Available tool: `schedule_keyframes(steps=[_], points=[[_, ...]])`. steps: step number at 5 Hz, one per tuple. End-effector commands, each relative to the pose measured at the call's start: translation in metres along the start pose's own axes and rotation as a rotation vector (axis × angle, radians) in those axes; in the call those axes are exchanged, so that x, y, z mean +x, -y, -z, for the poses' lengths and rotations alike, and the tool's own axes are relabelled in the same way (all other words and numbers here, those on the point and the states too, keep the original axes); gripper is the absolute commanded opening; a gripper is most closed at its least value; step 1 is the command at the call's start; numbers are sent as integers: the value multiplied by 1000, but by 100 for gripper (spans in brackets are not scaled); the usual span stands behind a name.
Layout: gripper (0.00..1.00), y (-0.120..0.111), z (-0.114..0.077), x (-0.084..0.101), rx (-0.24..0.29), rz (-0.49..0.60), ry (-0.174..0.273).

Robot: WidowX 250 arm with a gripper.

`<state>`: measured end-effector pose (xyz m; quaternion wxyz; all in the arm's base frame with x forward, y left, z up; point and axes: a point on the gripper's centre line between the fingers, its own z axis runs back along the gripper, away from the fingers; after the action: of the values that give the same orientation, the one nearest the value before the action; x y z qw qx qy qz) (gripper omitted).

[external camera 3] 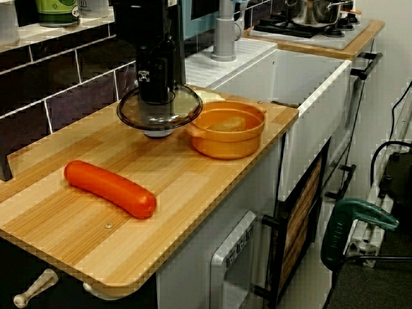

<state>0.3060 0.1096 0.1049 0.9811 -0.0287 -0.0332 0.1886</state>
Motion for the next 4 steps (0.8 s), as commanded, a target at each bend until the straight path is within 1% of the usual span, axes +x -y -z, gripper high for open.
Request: schedule_keyframes(steps=[1,3,4], points=[[0,5,-21,-16,-21,54,61],[0,14,-17,-37,-30,105,38],[0,20,-15,-50,-27,132,43]])
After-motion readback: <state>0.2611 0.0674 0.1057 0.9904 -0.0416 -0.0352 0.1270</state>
